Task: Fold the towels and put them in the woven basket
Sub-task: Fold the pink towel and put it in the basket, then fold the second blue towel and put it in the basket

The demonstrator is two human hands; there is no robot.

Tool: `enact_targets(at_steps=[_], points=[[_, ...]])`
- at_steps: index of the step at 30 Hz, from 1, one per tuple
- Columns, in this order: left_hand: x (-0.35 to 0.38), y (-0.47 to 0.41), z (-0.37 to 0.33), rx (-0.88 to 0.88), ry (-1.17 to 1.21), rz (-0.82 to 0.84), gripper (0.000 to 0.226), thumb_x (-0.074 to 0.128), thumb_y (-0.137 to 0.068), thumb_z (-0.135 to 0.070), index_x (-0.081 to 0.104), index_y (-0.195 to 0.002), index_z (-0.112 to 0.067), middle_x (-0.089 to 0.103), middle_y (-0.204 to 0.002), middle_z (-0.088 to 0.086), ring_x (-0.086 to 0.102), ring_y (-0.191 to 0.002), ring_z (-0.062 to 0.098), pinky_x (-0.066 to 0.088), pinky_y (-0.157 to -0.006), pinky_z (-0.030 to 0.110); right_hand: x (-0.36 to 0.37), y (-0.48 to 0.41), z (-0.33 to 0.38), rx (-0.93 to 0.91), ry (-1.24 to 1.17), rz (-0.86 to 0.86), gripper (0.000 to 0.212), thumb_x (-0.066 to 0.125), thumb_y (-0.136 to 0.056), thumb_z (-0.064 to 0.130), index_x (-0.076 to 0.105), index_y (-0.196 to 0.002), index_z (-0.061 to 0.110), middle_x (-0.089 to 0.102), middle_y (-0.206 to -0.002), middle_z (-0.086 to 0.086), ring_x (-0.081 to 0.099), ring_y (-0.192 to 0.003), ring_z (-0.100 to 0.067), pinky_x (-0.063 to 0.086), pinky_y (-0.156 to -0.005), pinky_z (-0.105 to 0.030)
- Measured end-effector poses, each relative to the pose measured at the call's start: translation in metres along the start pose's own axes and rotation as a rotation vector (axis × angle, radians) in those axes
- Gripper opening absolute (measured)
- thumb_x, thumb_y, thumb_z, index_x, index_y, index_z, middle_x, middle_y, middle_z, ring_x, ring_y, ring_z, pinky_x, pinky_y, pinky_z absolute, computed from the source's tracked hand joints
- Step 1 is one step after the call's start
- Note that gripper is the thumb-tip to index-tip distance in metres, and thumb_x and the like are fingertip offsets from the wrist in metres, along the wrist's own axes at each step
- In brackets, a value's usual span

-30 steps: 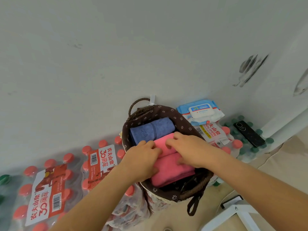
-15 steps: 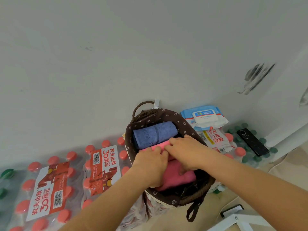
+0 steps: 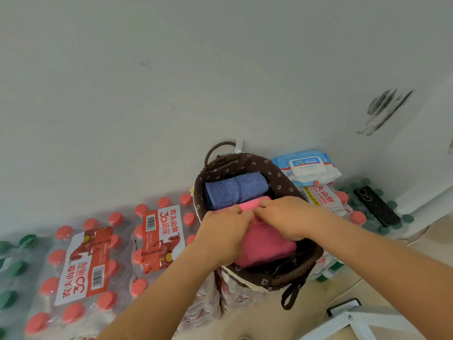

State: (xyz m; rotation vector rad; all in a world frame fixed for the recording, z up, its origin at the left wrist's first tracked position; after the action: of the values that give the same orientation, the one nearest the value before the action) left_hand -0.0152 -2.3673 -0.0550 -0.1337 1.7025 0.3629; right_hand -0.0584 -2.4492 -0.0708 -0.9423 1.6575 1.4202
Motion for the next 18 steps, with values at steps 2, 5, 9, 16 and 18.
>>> enact_targets(at_steps=[2, 5, 9, 16, 18], points=[[0.0, 0.006, -0.002, 0.053, -0.04, 0.023, 0.025, 0.052, -0.078, -0.014, 0.061, -0.098, -0.026, 0.052, -0.105, -0.006, 0.051, -0.099, 0.017, 0.032, -0.089, 0.039, 0.0, 0.004, 0.002, 0.008, -0.035, -0.026, 0.048, 0.059, -0.075, 0.0, 0.043, -0.117, 0.018, 0.046, -0.113, -0.005, 0.058, -0.089, -0.03, 0.033, -0.059, -0.036], [0.013, 0.01, 0.001, 0.075, -0.168, 0.13, 0.022, 0.047, -0.084, -0.016, 0.067, -0.091, -0.02, 0.054, -0.101, -0.004, 0.05, -0.099, 0.02, 0.025, -0.096, 0.049, 0.005, 0.006, 0.002, 0.004, -0.099, -0.008, 0.039, 0.055, -0.076, 0.001, 0.052, -0.109, 0.022, 0.055, -0.108, -0.002, 0.058, -0.093, -0.027, 0.036, -0.064, -0.034], [0.001, 0.016, -0.001, 0.13, -0.074, 0.098, 0.027, 0.042, -0.085, -0.018, 0.068, -0.092, -0.023, 0.056, -0.103, -0.005, 0.051, -0.101, 0.018, 0.027, -0.1, 0.049, 0.007, 0.023, -0.013, 0.121, -0.358, -0.088, 0.034, 0.052, -0.083, 0.011, 0.065, -0.108, 0.03, 0.063, -0.112, 0.005, 0.058, -0.104, -0.018, 0.047, -0.085, -0.033], [-0.065, 0.073, 0.011, 0.184, 0.658, -0.314, 0.023, 0.054, -0.092, -0.015, 0.071, -0.1, -0.028, 0.056, -0.063, -0.021, 0.052, -0.062, -0.006, 0.036, -0.058, 0.008, -0.025, 0.156, -0.007, 0.664, -0.811, -0.904, 0.026, 0.058, -0.09, 0.01, 0.072, -0.095, 0.031, 0.063, -0.094, 0.024, 0.06, -0.088, -0.001, 0.045, -0.08, -0.02], [-0.069, 0.092, 0.008, 0.262, 0.765, -0.336, 0.021, 0.059, -0.089, -0.013, 0.071, -0.093, -0.029, 0.045, -0.05, -0.013, 0.042, -0.048, 0.004, 0.032, -0.05, 0.013, -0.021, 0.198, 0.023, 0.795, -0.886, -1.062, 0.025, 0.058, -0.091, 0.01, 0.071, -0.096, 0.031, 0.067, -0.098, 0.021, 0.059, -0.09, 0.005, 0.042, -0.072, -0.006]])
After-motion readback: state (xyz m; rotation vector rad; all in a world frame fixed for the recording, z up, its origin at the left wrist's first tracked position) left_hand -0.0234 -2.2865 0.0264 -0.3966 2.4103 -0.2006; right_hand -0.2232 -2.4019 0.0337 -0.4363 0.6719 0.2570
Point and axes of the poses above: each hand's wrist, its own y-axis away from the middle knuckle, its own x-axis out of the palm, z = x × y, the point moved 8 cm from there along -y, towards the middle knuckle
